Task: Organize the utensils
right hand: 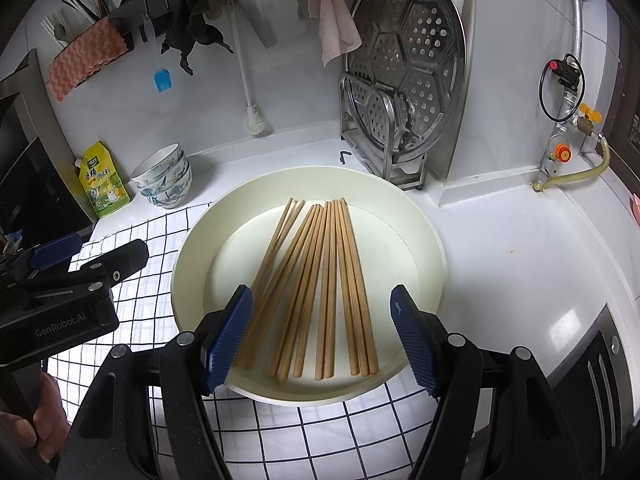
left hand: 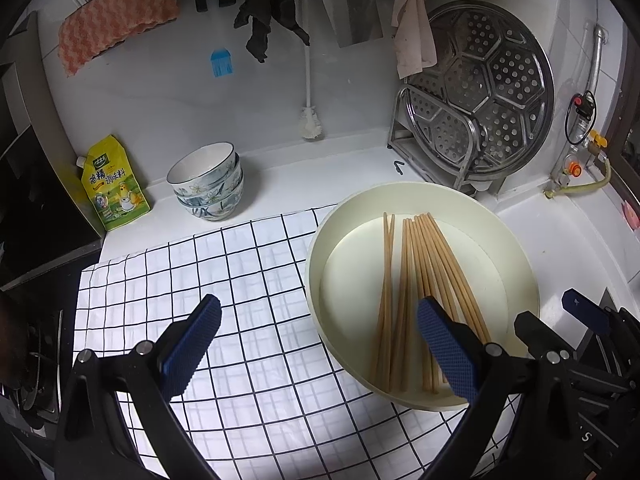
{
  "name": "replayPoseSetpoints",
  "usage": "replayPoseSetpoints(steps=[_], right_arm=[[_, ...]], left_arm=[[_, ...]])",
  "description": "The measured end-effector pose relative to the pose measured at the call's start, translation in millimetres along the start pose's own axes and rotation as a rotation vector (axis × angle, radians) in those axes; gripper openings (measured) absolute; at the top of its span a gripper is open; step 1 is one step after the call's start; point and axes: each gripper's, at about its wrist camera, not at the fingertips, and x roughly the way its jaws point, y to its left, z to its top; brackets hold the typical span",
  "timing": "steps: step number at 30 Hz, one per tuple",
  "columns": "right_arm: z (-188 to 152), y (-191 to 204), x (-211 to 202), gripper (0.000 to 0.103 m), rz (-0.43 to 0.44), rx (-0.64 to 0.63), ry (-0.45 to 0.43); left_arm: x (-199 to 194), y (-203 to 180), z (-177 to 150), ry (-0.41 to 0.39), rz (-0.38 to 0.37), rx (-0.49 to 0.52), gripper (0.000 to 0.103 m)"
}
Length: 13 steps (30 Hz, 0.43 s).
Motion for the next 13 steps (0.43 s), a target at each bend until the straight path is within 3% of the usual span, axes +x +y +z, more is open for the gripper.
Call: replayPoseSetpoints(steps=[13], right_arm=[[-0.1,0.6,-0.4,0.068,-0.002,0.001,0.0]], left_arm=[[-0.6,1.1,0.0,0.002,0.006,-0.011,0.097]])
